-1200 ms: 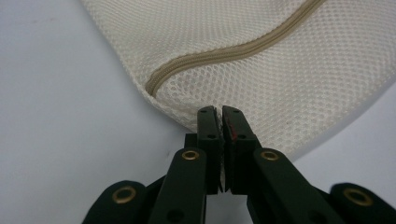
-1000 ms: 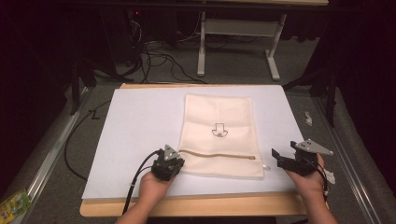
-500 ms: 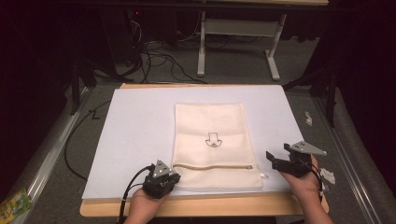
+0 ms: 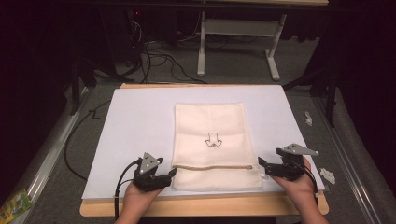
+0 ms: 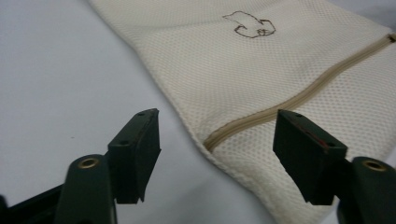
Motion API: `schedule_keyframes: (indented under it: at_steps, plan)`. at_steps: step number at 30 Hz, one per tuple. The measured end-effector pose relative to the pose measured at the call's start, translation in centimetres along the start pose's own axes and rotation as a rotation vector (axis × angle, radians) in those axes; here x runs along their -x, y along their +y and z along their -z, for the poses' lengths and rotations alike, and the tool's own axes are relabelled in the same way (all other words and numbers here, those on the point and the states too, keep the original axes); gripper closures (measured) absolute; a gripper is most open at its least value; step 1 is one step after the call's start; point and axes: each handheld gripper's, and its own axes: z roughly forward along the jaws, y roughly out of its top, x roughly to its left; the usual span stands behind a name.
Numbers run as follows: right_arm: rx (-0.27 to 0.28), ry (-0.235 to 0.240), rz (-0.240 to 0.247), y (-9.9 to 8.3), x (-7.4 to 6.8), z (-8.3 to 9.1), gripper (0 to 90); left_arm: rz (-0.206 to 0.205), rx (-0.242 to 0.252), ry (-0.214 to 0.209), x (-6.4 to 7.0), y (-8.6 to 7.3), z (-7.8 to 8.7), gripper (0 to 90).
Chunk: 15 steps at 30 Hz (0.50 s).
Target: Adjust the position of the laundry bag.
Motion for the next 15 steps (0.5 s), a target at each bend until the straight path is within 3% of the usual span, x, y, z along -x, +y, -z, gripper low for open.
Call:
schedule_keyframes:
  at_steps: [1, 2, 4, 6, 15]
  plan:
    - [-0.014, 0.029, -0.017, -0.2, -0.6, 0.3, 29.9, 0.027, 0.013, -0.004, -0.7, 0.0, 0.1, 25.3]
    - [-0.014, 0.029, -0.017, -0.2, -0.6, 0.3, 29.9, 0.027, 0.013, -0.004, -0.7, 0.0, 0.1, 23.5]
    - [-0.043, 0.056, -0.021, -0.4, -1.2, 0.4, 41.1, 0.043, 0.024, -0.01, -1.1, 0.0, 0.3, 22.9]
    - [-0.079, 0.065, -0.028, -1.4, -2.0, 0.6, 49.5, 0.028, 0.034, -0.015, -1.2, 0.1, 0.4, 23.3]
    - [-0.103, 0.04, -0.035, -1.8, -1.5, -0.3, 53.6, 0.001, 0.079, -0.027, -0.5, 0.2, 0.3, 24.0]
